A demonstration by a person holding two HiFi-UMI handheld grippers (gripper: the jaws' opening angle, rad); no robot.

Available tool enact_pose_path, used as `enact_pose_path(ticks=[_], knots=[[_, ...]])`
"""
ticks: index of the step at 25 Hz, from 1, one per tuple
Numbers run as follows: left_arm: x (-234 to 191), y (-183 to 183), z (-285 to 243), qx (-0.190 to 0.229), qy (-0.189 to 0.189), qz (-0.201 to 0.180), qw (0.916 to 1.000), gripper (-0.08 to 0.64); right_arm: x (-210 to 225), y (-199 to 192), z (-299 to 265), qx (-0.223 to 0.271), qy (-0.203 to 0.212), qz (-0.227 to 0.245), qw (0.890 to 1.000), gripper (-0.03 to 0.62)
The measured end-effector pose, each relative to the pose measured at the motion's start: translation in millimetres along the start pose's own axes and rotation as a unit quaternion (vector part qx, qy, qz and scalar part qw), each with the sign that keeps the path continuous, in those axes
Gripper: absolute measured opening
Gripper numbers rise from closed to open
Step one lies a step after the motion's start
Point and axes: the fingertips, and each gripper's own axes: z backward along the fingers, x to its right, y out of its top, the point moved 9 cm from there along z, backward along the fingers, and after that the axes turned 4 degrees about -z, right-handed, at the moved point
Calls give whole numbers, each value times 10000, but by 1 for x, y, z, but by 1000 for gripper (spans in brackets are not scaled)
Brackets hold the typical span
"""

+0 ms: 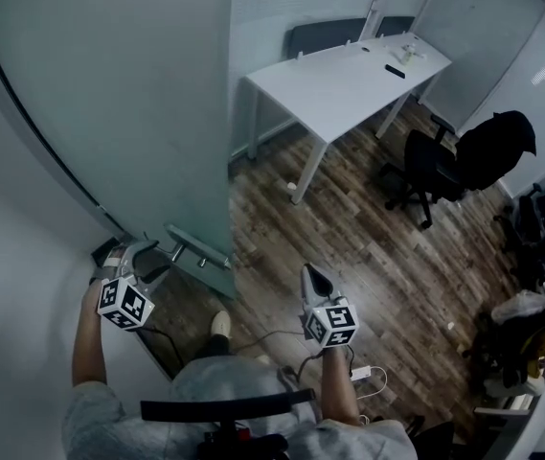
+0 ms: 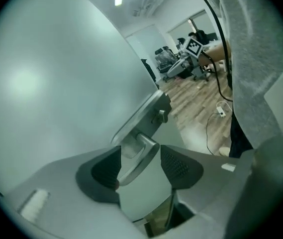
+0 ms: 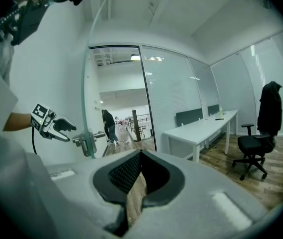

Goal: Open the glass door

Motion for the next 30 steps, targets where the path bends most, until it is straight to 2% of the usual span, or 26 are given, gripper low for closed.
enact_pose_path(ticks=[4,8,10,13,15,16,18,24,26,28,29,30], knots=[[11,9,2,461,236,740,9959,256,6,-4,9,-19,30,30,10000,2],[25,27,4,1054,418,1448,9829,238,9,-5,22,11,43,23,10000,2],[29,35,3,1338,554,1771,9735,228,9,-4,29,30,48,26,10000,2],[33,47,5,1768,759,2312,9537,197,7,-4,38,55,57,43,10000,2],[36,60,7,2037,729,2651,9397,145,6,-3,44,71,67,43,9999,2],[38,65,8,2149,669,2771,9341,143,5,-3,47,87,67,41,9999,2],[44,73,9,2304,623,2878,9275,136,3,-2,53,129,67,46,9999,2],[61,94,5,2514,582,2970,9194,106,-2,4,73,250,51,169,9995,2],[66,99,5,2578,659,3052,9144,94,-5,6,80,311,55,204,9993,2],[73,104,5,2643,763,3170,9077,50,-6,6,88,385,49,241,9990,3],[77,106,6,2663,782,3198,9059,12,-7,6,92,417,43,236,9988,2],[80,109,7,2676,781,3197,9056,6,-7,5,96,442,38,208,9988,2]])
